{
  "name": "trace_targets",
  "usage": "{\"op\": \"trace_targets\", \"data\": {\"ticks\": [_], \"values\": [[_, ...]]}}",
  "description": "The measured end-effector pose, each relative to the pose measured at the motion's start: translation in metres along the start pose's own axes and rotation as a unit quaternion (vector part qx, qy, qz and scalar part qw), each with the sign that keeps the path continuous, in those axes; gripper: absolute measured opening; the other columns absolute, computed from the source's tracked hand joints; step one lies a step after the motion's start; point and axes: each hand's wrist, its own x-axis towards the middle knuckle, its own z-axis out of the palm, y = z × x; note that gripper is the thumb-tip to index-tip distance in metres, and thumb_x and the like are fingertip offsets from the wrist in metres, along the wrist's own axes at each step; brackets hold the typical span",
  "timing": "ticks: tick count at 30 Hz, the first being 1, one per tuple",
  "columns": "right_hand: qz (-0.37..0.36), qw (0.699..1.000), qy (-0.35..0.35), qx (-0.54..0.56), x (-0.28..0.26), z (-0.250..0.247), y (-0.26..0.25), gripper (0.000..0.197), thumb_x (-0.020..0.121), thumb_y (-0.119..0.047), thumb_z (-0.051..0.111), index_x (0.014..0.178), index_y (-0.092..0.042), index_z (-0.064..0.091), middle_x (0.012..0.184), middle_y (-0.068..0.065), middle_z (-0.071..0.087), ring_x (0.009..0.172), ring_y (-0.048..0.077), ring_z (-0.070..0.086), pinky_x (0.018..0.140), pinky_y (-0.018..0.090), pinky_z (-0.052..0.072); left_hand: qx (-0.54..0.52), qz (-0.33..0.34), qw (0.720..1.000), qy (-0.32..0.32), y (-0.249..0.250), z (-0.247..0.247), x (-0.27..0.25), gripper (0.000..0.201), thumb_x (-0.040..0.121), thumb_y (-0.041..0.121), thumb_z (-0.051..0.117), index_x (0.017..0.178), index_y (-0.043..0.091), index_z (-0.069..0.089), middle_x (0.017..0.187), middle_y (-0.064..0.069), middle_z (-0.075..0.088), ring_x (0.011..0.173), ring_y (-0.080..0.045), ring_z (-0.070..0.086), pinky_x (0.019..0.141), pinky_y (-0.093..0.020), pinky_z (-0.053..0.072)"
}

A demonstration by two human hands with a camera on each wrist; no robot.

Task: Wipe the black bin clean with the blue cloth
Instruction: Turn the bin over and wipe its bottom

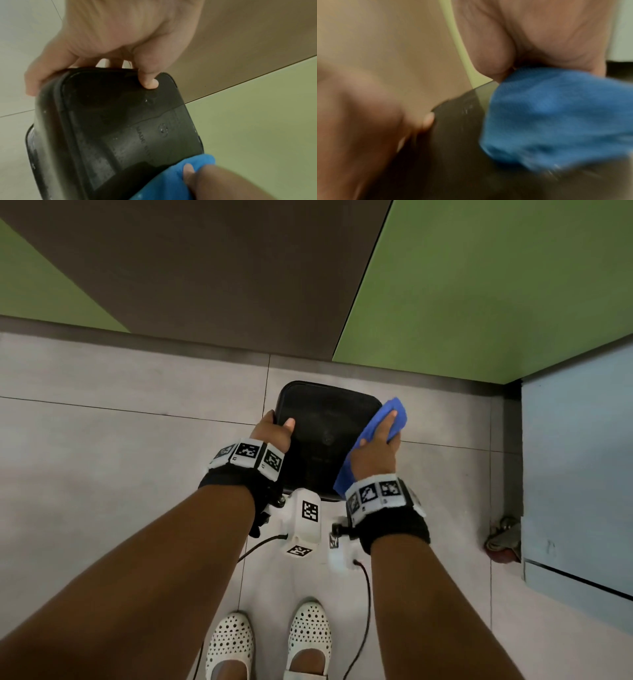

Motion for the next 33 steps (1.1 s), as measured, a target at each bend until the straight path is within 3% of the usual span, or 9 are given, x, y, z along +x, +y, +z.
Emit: {"op": "trace_targets", "data": {"ticks": [4,8,9,11,13,18,25,29,33], "values": [[-0.050,0.998,-0.027,0.026,0.020,-0.017,-0.014,0.067,0.095,-0.010,0.039,0.149,-0.026,0.002,0.154,0.016,0.017,0.132,0.041,0.036,0.108,0.045,0.033,-0.061,-0.058,0.996,0.007,-0.015,0.002,-0.003,0.047,0.092,0.035,0.047,0.132,0.010,0.044,0.130,-0.016,0.056,0.118,-0.040,0.053,0.102,-0.053,0.042],[-0.200,0.968,-0.052,-0.142,0.035,-0.026,-0.038,0.075,0.089,-0.002,0.042,0.146,-0.040,0.012,0.158,0.000,0.015,0.140,0.034,0.021,0.112,0.051,0.021,-0.057,-0.169,0.980,-0.088,-0.033,0.004,-0.027,0.040,0.089,0.039,0.054,0.112,0.007,0.050,0.135,-0.019,0.053,0.124,-0.038,0.052,0.093,-0.040,0.047],[-0.241,0.952,-0.060,-0.176,0.036,-0.024,-0.044,0.077,0.087,0.000,0.041,0.145,-0.042,0.013,0.159,-0.002,0.013,0.143,0.032,0.017,0.114,0.052,0.017,-0.051,-0.160,0.984,-0.055,-0.035,0.006,-0.026,0.039,0.086,0.035,0.060,0.111,0.006,0.047,0.137,-0.018,0.051,0.126,-0.036,0.050,0.099,-0.040,0.044],[-0.309,0.922,-0.079,-0.221,0.032,-0.021,-0.054,0.078,0.086,0.003,0.041,0.145,-0.042,0.014,0.160,-0.005,0.010,0.146,0.030,0.008,0.116,0.052,0.010,-0.014,-0.096,0.992,0.078,-0.029,0.008,-0.022,0.070,0.077,0.026,0.072,0.131,0.005,0.032,0.146,-0.017,0.039,0.133,-0.033,0.041,0.111,-0.038,0.033],[-0.337,0.907,-0.099,-0.232,0.025,-0.018,-0.060,0.077,0.087,0.004,0.039,0.146,-0.039,0.015,0.160,-0.005,0.007,0.147,0.030,-0.001,0.117,0.054,0.004,0.052,-0.003,0.989,0.137,-0.020,0.008,-0.015,0.095,0.072,0.022,0.075,0.144,0.010,0.015,0.150,-0.016,0.030,0.137,-0.033,0.033,0.115,-0.043,0.026],[-0.298,0.918,-0.114,-0.235,-0.004,0.007,-0.061,0.068,0.095,-0.017,0.041,0.148,-0.035,0.002,0.160,0.000,-0.012,0.144,0.035,-0.018,0.115,0.058,-0.003,0.097,0.042,0.994,0.027,-0.018,0.005,0.000,0.089,0.083,0.014,0.064,0.149,0.012,0.005,0.145,-0.018,0.041,0.132,-0.032,0.044,0.109,-0.041,0.035],[-0.294,0.932,-0.082,-0.195,0.006,0.015,-0.033,0.073,0.092,-0.019,0.043,0.146,-0.041,-0.002,0.158,-0.006,-0.017,0.145,0.029,-0.021,0.114,0.060,-0.006,0.080,0.034,0.996,0.030,-0.020,0.006,0.007,0.085,0.086,0.014,0.059,0.149,0.014,0.002,0.147,-0.021,0.036,0.133,-0.034,0.041,0.112,-0.044,0.033],[-0.201,0.966,-0.036,-0.159,0.011,-0.001,-0.005,0.081,0.089,-0.008,0.043,0.146,-0.040,-0.004,0.159,-0.005,-0.016,0.146,0.031,-0.016,0.117,0.059,0.000,0.062,0.033,0.997,0.041,-0.021,0.006,0.009,0.082,0.084,0.017,0.062,0.148,0.015,0.009,0.142,-0.022,0.043,0.129,-0.036,0.045,0.111,-0.046,0.034],[-0.038,0.997,-0.001,-0.068,0.002,0.000,-0.005,0.083,0.090,-0.008,0.044,0.146,-0.038,-0.009,0.159,-0.001,-0.013,0.146,0.033,-0.009,0.113,0.062,0.007,0.047,0.037,0.997,0.040,-0.023,0.007,0.009,0.079,0.083,0.017,0.062,0.146,0.015,0.016,0.138,-0.021,0.047,0.125,-0.037,0.049,0.108,-0.049,0.038]]}}
